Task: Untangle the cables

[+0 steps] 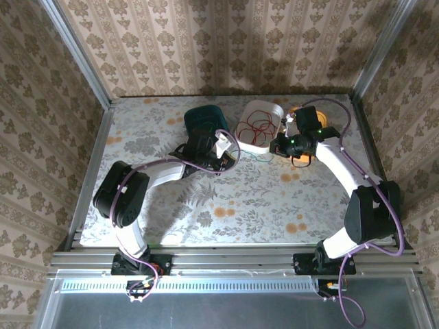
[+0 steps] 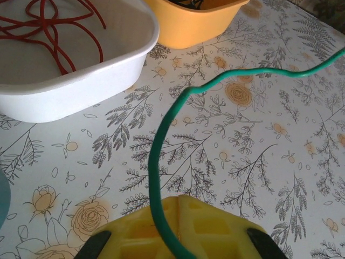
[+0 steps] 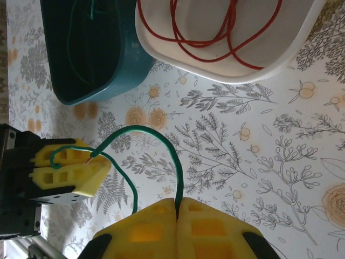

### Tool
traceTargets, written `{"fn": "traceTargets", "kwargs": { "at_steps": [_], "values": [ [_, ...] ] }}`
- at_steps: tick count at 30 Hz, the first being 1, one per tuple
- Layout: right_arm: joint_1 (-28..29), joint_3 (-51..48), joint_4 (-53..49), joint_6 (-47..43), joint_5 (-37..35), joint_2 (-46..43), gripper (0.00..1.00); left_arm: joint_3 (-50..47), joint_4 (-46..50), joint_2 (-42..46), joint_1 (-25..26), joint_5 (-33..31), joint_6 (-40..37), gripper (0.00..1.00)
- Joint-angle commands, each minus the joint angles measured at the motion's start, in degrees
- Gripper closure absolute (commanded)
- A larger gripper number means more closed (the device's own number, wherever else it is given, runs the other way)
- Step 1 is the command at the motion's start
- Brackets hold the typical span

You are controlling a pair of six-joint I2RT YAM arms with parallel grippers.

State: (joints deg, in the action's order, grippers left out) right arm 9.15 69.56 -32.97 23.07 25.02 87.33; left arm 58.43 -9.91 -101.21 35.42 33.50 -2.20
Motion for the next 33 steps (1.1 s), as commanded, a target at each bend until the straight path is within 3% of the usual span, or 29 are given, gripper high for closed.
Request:
{"fn": "traceTargets", "kwargs": {
  "at_steps": [1,7,11,13,25,33],
  "values": [
    [-0.45,-0.91,1.42,1.04,-1.22,-1.44,0.98,-0.78,-1.34,3.15,-2.06,-0.43,3.26,1.0],
    [6.55,1.32,5.59,1.21,2.03,2.01,0.9,-0.79,-11.08,4.18,-3.66,-1.09,12.69,1.0],
    [7.89,2.64,8.34,4.07,2.3,3.71,0.57,-0.85,-15.31,4.82,-6.32,-7.85,20.16,1.0],
    [7.51,2.6,9.15,4.87,0.6,3.4,0.52,-0.65,-15.07,5.69,-7.75,-13.1,21.98,1.0],
    [6.76,-0.09,4.79,2.33,-4.19,1.37,0.5,9.73,8.81,1.83,-13.89,-30.68,16.17,1.0],
    [6.77,0.72,3.31,1.73,-4.1,2.05,0.5,17.12,15.93,-3.86,-13.89,-33.55,27.27,1.0]
  ]
}}
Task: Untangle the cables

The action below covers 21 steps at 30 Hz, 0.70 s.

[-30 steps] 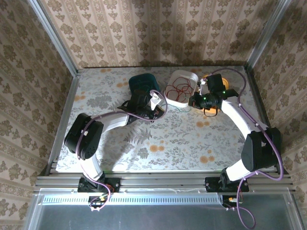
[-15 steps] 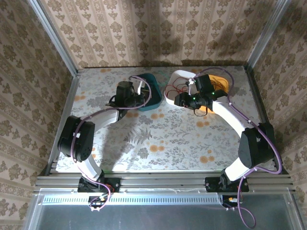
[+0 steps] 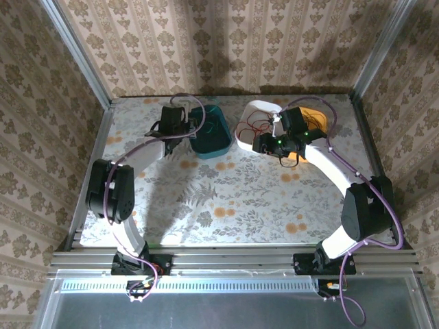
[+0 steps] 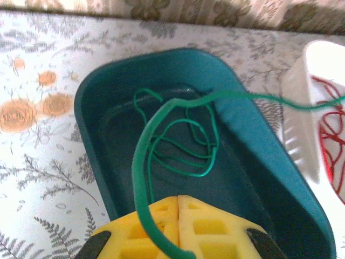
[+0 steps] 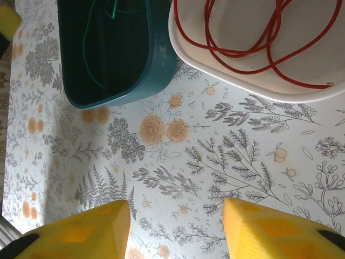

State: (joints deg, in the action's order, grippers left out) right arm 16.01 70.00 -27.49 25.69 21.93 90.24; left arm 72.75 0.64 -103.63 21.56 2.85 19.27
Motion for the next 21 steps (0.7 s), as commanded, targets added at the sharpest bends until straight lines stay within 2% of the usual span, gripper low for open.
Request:
{"fn": "traceTargets", "kwargs": {
  "at_steps": [1,5,13,16,21],
  "values": [
    [-0.1,0.47,-2.25,-0.97,-0.99,-0.7,0.5,3.76,6.83,-2.1,-0.02,-3.77,8.04,1.0],
    [-0.1,0.58,-2.56,-0.97,-1.09,-0.59,0.5,6.69,10.11,-3.82,0.1,-4.93,15.12,1.0],
    [-0.1,-0.03,-2.67,-0.91,-1.35,-0.95,0.5,9.19,12.56,-6.52,0.94,-2.22,30.92,0.81],
    [-0.1,-0.3,-2.66,-0.95,-1.36,-1.29,0.5,9.96,13.15,-7.26,1.5,-2.65,33.63,0.78],
    [-0.06,-0.56,-2.75,-1.25,-1.78,-1.78,0.5,12.68,13.53,-8.6,3.08,-2.54,33.36,0.77]
  ]
}}
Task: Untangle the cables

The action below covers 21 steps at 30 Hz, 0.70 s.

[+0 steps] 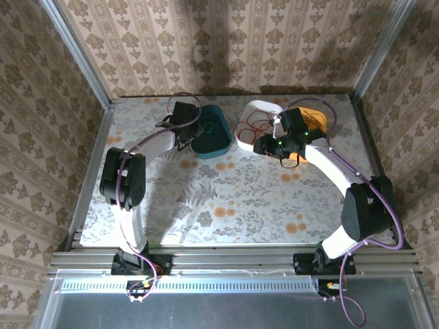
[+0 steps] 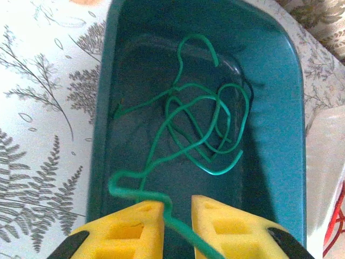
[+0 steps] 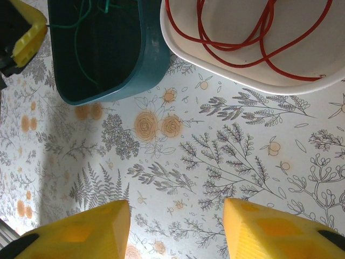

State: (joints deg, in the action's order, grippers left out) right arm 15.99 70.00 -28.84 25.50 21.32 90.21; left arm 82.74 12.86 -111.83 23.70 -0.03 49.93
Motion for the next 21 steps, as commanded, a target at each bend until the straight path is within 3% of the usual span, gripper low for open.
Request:
{"fn": "traceTargets", "kwargs": {
  "at_steps": [1,5,11,15,21],
  "values": [
    [-0.11,-0.56,-1.35,-1.05,-1.36,-1.93,0.5,3.17,1.2,-0.63,1.19,0.62,2.39,0.75],
    [-0.1,-0.56,-1.31,-1.14,-1.75,-2.56,0.5,3.87,0.61,-0.3,1.83,1.18,1.29,0.62],
    [-2.1,-2.22,-0.78,-0.08,-5.72,-5.37,0.49,-3.97,-14.07,6.96,2.07,-0.94,-7.87,0.25],
    [-5.61,-4.19,1.43,2.29,-6.64,-7.88,0.49,-11.03,-25.64,13.29,2.14,1.35,-14.91,0.2],
    [-7.89,-4.34,1.9,2.98,-7.31,-8.86,0.48,-17.38,-29.83,19.92,2.12,4.11,-23.14,0.18]
  ]
}}
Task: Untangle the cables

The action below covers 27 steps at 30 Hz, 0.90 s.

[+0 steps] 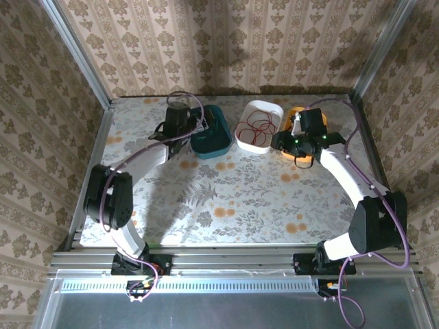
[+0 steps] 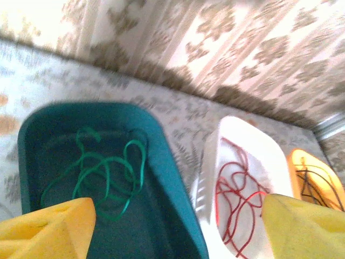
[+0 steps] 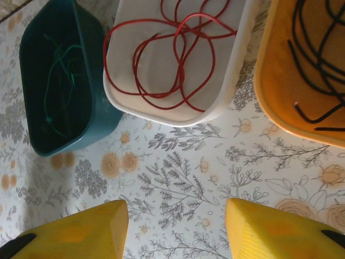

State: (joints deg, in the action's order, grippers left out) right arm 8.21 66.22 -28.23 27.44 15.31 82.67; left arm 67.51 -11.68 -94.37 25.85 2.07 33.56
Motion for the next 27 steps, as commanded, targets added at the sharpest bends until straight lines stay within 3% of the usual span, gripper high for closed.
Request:
{"fn": "traceTargets", "kwargs": {
  "at_steps": [1,8,10,11,13,14,15,19,21,23,27],
  "values": [
    [-0.13,-0.64,1.33,1.12,-1.16,-1.21,0.48,-3.17,-5.28,3.36,-0.07,0.62,-7.02,0.18],
    [-2.32,-3.35,2.14,2.88,-4.3,-2.5,0.48,-10.51,-2.19,9.48,-1.62,-14.64,-8.58,0.17],
    [-3.4,-4.95,2.79,1.82,-6.74,-5.09,0.47,-13.01,-0.3,12.19,-2.03,-20.72,-12.4,0.12],
    [-3.54,-5.88,3.2,0.51,-10.12,-6.49,0.46,-14.17,1.31,13.74,-2.33,-24.11,-15.09,0.02],
    [-3.51,-9.13,5.83,-2.03,-17.52,-9.96,0.39,-16.37,4.39,16.82,-3.08,-31.29,-20.47,0.0],
    [-3.46,-10.96,8.39,-3.37,-20.09,-11.77,0.1,-17.62,5.04,18.02,-3.59,-33.48,-23.12,0.0],
    [-3.38,-14.69,12.76,-4.6,-23.7,-13.88,0.0,-19.06,5.37,19.38,-4.33,-35.99,-26.3,0.0],
    [-2.98,-32.71,38.86,-11.23,-32.18,-20.48,0.0,-25.19,7.03,22.5,-9.98,-43.89,-29.76,0.0],
    [-3.02,-39.01,48.62,-16.0,-33.52,-19.57,0.0,-27.71,7.92,22.49,-13.44,-44.79,-29.07,0.0],
    [-2.95,-40.05,50.57,-19.09,-36.12,-15.98,0.0,-30.68,5.74,21.12,-15.57,-46.95,-28.49,0.0],
    [-3.02,-40.07,55.37,-22.11,-39.38,-7.47,0.0,-33.98,-1.05,14.73,-18.19,-41.5,-25.84,0.0]
  ]
}}
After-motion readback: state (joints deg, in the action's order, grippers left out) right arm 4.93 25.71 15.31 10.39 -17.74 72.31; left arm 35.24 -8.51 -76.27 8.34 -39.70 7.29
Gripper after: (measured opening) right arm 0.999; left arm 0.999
